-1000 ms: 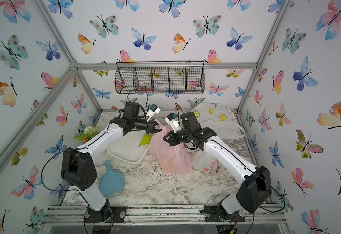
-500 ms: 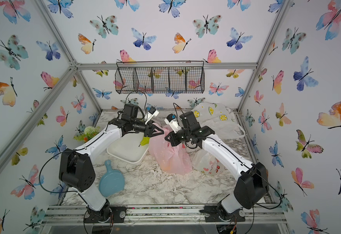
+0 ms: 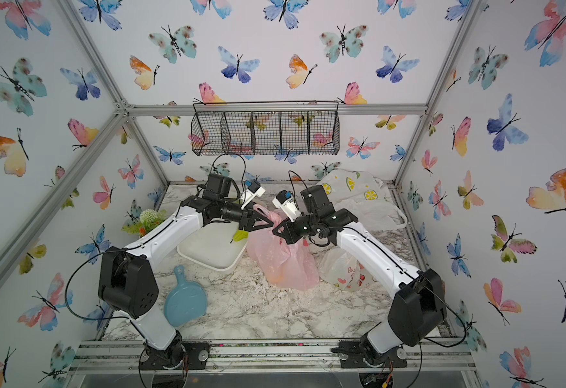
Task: Place the pears into plastic bags & tie knots
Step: Tie the plastic bag at the center of the board.
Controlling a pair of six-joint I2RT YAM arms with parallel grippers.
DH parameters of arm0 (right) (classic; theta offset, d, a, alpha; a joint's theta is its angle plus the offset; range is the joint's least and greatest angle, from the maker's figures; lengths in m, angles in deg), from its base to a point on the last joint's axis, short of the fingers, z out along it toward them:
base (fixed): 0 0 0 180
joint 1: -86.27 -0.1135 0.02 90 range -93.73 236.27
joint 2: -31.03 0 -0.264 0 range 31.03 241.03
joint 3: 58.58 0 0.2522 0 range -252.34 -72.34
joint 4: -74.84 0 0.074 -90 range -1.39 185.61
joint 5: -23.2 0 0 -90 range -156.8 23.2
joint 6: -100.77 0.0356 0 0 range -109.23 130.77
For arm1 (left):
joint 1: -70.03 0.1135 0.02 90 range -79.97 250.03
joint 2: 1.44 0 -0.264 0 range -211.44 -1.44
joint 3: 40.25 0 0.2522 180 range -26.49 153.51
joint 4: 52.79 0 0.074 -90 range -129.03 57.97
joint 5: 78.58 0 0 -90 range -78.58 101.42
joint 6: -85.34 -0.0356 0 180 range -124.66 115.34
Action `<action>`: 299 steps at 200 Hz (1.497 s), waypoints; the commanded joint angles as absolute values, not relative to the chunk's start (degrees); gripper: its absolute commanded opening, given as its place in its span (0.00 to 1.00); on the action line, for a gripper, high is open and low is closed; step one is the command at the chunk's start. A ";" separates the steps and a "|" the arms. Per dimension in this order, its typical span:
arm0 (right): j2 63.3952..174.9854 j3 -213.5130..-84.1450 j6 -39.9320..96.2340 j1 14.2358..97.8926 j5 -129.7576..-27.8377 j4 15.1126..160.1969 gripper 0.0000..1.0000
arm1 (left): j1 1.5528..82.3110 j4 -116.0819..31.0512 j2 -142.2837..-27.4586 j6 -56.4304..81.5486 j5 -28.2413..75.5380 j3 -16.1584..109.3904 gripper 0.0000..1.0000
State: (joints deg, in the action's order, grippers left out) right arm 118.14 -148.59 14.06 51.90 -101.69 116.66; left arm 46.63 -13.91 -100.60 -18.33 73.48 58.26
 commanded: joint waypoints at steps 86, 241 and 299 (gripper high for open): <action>113.41 -149.68 13.59 53.20 -102.85 120.71 0.43 | 45.91 -23.91 -95.95 -9.21 63.94 53.73 0.00; 124.28 -168.01 3.21 51.55 -82.60 138.50 0.76 | 43.89 -33.82 -89.21 -8.08 64.76 47.47 0.00; 125.59 -167.45 2.59 51.45 -83.90 139.10 0.57 | 43.69 -32.62 -89.77 -9.21 64.51 48.31 0.00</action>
